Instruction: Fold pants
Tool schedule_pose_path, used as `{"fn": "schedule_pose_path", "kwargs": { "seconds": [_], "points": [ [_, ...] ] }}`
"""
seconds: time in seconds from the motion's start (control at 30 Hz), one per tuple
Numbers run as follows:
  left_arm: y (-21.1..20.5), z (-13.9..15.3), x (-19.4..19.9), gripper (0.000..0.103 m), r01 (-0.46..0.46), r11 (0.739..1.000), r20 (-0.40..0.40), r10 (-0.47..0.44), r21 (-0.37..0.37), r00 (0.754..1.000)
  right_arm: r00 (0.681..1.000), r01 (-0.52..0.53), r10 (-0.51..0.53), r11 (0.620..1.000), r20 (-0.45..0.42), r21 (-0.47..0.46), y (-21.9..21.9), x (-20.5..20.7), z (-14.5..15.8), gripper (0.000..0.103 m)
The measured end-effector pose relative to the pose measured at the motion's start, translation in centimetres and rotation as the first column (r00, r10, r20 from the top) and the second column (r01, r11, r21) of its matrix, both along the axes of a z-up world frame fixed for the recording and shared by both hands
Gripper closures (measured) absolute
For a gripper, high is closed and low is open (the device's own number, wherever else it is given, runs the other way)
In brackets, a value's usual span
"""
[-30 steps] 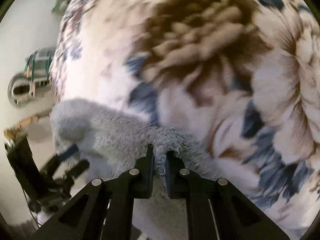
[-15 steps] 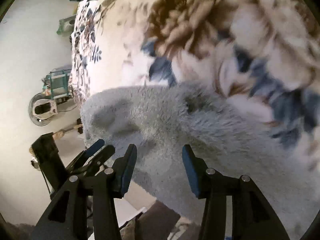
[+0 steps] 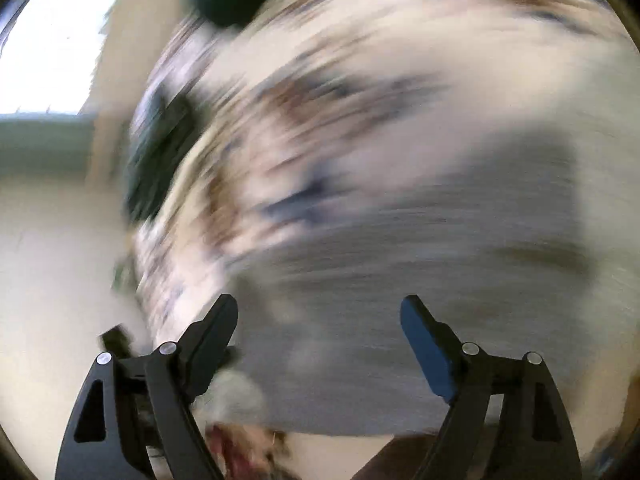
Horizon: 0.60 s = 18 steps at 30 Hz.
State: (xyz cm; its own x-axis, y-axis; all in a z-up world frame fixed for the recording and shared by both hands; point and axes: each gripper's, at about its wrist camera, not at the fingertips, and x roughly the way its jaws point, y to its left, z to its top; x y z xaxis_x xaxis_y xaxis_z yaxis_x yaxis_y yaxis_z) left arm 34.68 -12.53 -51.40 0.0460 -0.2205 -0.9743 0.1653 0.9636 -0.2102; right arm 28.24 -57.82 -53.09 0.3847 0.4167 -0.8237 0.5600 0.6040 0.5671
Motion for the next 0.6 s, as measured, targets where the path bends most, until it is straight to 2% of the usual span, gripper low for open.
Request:
{"fn": "schedule_pose_path", "kwargs": {
  "seconds": [0.07,0.13,0.23,0.33,0.43,0.47,0.5,0.53,0.6],
  "points": [
    [-3.5,-0.1,-0.6,0.015,0.045,0.999,0.004,-0.045,-0.002,0.999,0.99,0.139,-0.141,0.989,-0.027,-0.058,-4.6,-5.6,-0.5,0.018],
    [-7.3,-0.8,-1.3,0.015,0.065,0.997,-0.009,-0.065,-0.028,0.998,0.96,0.271,-0.275,0.959,-0.052,-0.082,-10.3,-10.6,-2.1,0.017],
    [-11.3,-2.0,-2.3,0.015,0.075,0.996,-0.025,-0.076,-0.04,0.997,0.917,0.386,-0.394,0.916,-0.063,-0.113,-16.6,-15.5,-5.3,0.018],
    [-14.3,-4.5,-3.1,0.015,0.051,0.997,-0.044,-0.054,-0.061,0.998,0.896,0.437,-0.441,0.895,-0.039,-0.085,-21.6,-17.9,-8.3,0.017],
    [-15.3,-7.2,-3.6,0.014,0.027,1.0,-0.051,-0.027,-0.009,0.998,0.88,0.474,-0.474,0.88,-0.004,-0.014,-25.1,-18.7,-11.4,0.017],
    [-15.4,-8.1,-3.6,0.012,0.018,1.0,-0.042,-0.018,0.008,0.999,0.874,0.485,-0.485,0.874,0.005,0.01,-25.9,-18.8,-12.5,0.018],
    [-15.4,-8.5,-3.5,0.004,0.005,1.0,-0.039,-0.005,0.0,0.999,0.872,0.488,-0.489,0.872,0.019,0.035,-26.3,-18.9,-13.1,0.017],
    [-15.4,-8.8,-3.3,0.0,-0.016,1.0,-0.039,0.015,-0.021,0.999,0.871,0.485,-0.489,0.871,0.053,0.075,-27.0,-18.9,-13.8,0.018],
    [-15.6,-9.2,-2.9,0.0,-0.045,0.999,-0.035,0.044,-0.014,0.998,0.871,0.472,-0.481,0.876,0.101,0.101,-27.5,-18.5,-15.0,0.018]
  ]
}}
